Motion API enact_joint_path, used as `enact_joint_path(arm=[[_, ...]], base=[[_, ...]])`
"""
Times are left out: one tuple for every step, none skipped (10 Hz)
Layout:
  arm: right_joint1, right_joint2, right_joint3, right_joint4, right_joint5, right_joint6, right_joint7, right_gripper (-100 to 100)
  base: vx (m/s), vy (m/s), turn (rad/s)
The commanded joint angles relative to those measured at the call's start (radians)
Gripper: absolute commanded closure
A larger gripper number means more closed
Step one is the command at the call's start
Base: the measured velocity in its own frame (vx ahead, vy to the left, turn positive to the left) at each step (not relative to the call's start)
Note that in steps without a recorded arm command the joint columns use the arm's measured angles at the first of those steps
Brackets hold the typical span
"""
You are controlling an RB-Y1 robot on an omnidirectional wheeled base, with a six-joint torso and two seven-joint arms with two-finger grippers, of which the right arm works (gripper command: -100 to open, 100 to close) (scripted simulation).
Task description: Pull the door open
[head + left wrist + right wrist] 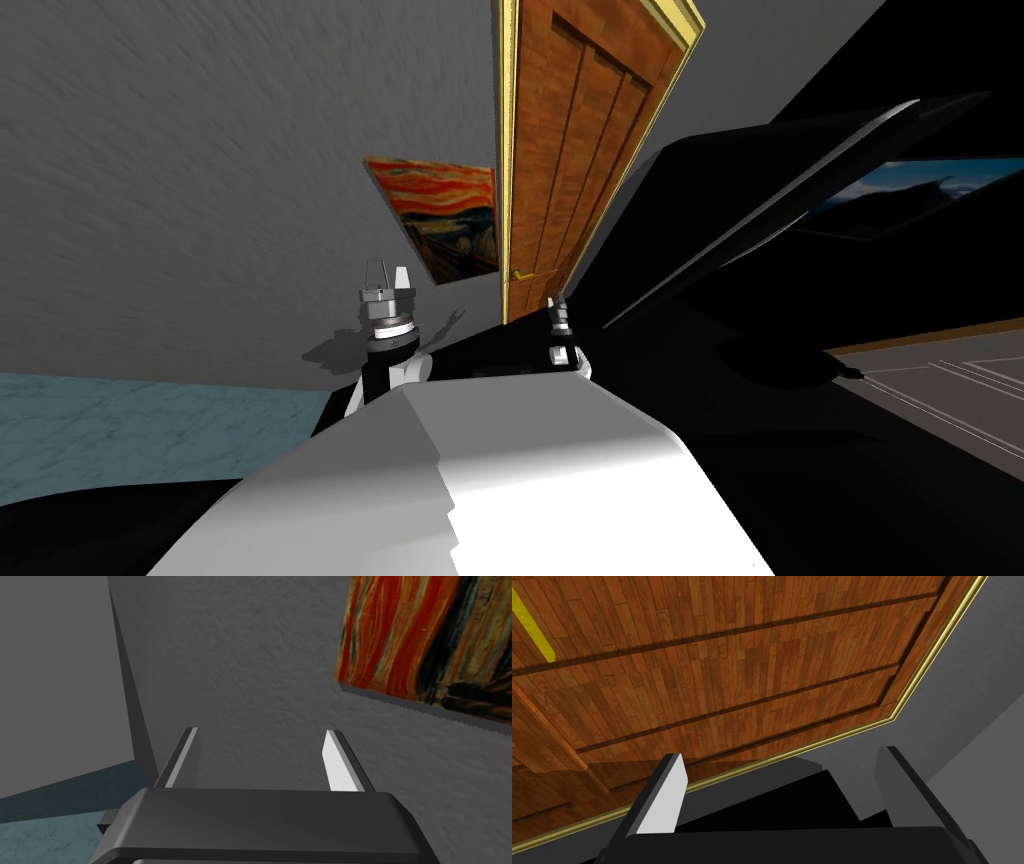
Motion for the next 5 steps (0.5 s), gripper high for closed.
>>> enact_joint_path(arm=[[-0.009,-0.002,0.002,0.039,0.000,-0.003,-0.001,-100],[-0.025,-0.009,0.004,0.077,-0.002,-0.010,-0.006,-100],[-0.025,-0.009,0.004,0.085,-0.002,-0.010,-0.006,-100],[-0.041,-0.016,0.005,0.112,-0.003,-0.017,-0.010,-100],[-0.041,-0.016,0.005,0.131,-0.003,-0.017,-0.010,-100]], base=[[0.065,-0.040,0.060],[0.052,-0.024,0.117],[0.036,-0.020,0.068],[0.046,-0.019,0.128],[0.041,-0.018,0.089]])
